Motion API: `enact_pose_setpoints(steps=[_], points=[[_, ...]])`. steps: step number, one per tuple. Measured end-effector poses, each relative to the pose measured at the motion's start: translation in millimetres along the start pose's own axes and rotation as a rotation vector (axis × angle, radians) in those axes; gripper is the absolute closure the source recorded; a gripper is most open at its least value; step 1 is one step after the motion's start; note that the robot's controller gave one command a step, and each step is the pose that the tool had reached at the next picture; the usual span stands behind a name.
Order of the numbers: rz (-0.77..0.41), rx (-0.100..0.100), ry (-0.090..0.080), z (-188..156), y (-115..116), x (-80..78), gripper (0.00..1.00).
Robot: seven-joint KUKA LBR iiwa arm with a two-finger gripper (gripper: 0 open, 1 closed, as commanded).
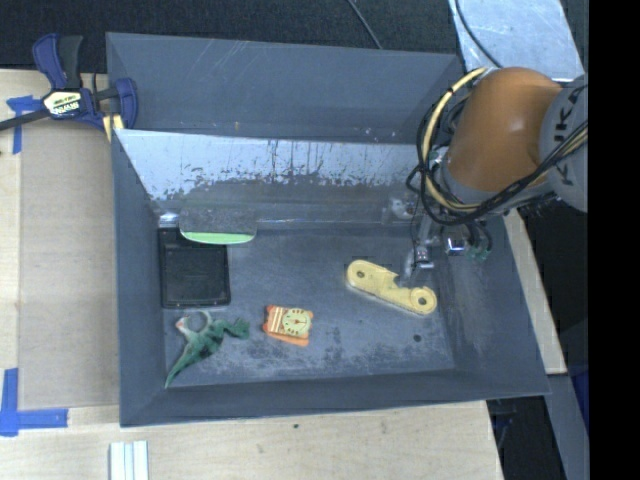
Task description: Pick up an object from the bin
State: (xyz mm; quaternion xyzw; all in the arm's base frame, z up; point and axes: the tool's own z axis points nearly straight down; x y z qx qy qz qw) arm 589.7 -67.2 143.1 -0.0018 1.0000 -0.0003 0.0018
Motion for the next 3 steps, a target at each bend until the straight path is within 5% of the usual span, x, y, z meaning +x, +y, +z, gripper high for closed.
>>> enact_pose_setpoints(steps=[1,2,3], points=[[0.000,0.000,0.000,0.0,0.0,0.0,0.00],[-0.110,0.000,0.000,74.0,-10.6,1.9,0.00],[-0.171,0.004,-0.017,69.0,-6.3,-14.4,1.00]])
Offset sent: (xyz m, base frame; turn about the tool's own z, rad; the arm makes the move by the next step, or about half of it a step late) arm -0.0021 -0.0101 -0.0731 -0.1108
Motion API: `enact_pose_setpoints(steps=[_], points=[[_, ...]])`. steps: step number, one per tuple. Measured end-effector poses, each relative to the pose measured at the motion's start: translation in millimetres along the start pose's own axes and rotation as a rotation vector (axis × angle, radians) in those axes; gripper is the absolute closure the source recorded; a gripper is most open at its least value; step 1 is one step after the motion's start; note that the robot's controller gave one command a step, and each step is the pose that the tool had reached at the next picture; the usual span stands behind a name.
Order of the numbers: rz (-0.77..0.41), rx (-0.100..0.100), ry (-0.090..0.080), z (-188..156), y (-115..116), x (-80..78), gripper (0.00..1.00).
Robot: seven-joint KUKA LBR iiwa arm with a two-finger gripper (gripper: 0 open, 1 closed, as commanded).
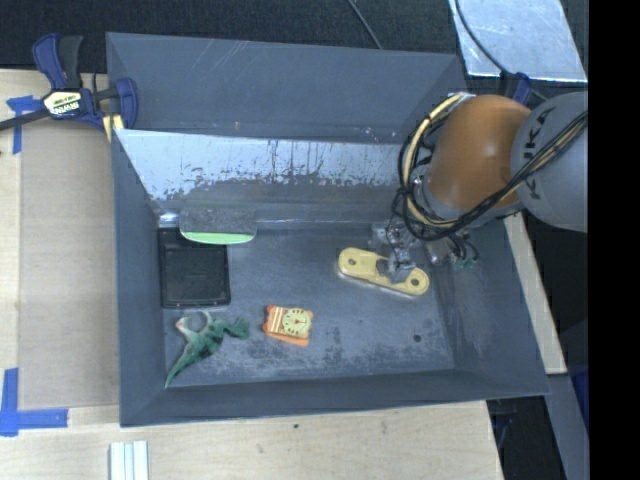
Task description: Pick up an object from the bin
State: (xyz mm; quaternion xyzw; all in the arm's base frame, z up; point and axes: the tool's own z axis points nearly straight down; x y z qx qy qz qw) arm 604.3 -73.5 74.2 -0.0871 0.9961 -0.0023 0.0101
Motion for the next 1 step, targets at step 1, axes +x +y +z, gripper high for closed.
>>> enact_pose_setpoints(steps=[1], points=[[0.000,0.000,0.000,0.0,0.0,0.0,1.00]])
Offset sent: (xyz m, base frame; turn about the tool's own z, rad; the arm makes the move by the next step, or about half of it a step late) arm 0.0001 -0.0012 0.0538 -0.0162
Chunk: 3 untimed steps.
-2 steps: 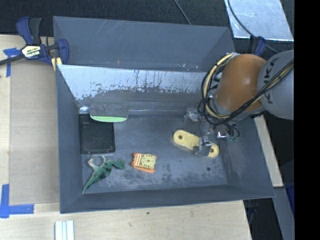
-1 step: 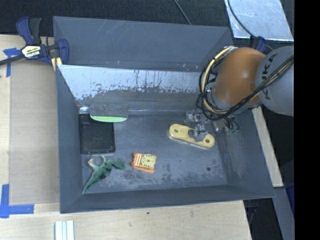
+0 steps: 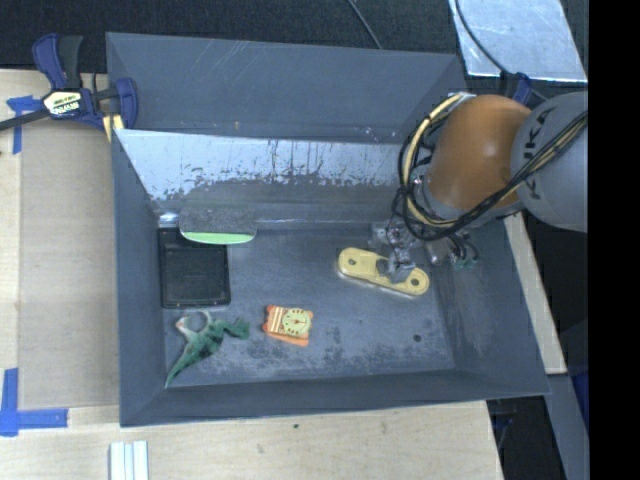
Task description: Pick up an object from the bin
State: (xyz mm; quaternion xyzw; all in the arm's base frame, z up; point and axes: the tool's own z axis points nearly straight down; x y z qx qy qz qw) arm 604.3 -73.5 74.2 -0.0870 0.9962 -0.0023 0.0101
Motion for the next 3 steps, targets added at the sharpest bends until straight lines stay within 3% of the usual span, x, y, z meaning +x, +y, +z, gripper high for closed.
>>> enact_pose_setpoints(steps=[1,2,3], points=[[-0.013,0.003,-0.011,-58.3,-2.6,-3.4,1.00],[0.003,-0.001,0.003,-145.0,5.3,7.5,1.00],[0.005,0.001,-0.004,-188.7,2.5,4.4,1.00]])
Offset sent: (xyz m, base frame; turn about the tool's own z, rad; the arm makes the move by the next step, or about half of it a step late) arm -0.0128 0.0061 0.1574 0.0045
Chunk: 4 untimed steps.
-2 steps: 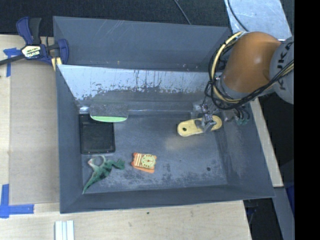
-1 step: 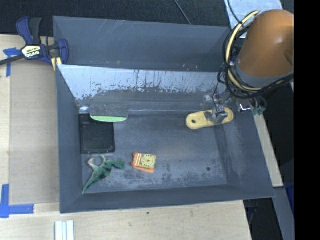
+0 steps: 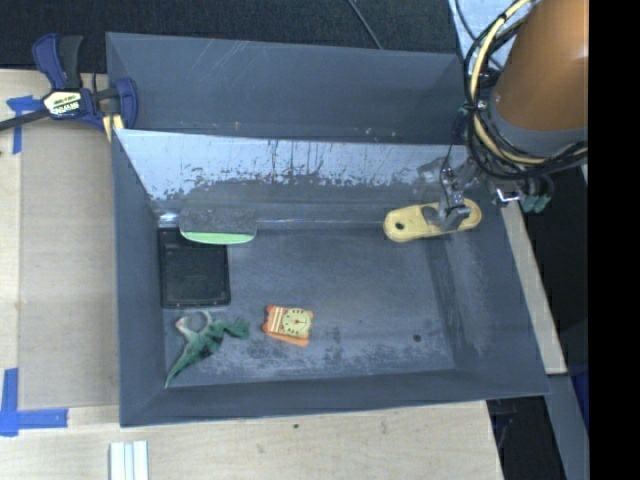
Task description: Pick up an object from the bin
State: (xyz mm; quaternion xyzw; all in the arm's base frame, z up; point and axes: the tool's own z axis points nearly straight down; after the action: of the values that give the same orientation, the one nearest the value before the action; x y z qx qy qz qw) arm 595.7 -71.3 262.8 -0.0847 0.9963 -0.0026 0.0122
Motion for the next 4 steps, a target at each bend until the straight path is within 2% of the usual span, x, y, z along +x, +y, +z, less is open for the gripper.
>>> enact_pose_setpoints(steps=[1,2,3,4], points=[[0.046,-0.001,0.000,105.1,25.4,-4.9,1.00],[0.030,-0.001,0.000,111.7,31.0,6.3,1.00],[0.009,0.003,-0.014,121.8,28.1,-0.3,1.00],[-0.104,0.002,-0.010,84.6,12.3,-18.4,1.00]])
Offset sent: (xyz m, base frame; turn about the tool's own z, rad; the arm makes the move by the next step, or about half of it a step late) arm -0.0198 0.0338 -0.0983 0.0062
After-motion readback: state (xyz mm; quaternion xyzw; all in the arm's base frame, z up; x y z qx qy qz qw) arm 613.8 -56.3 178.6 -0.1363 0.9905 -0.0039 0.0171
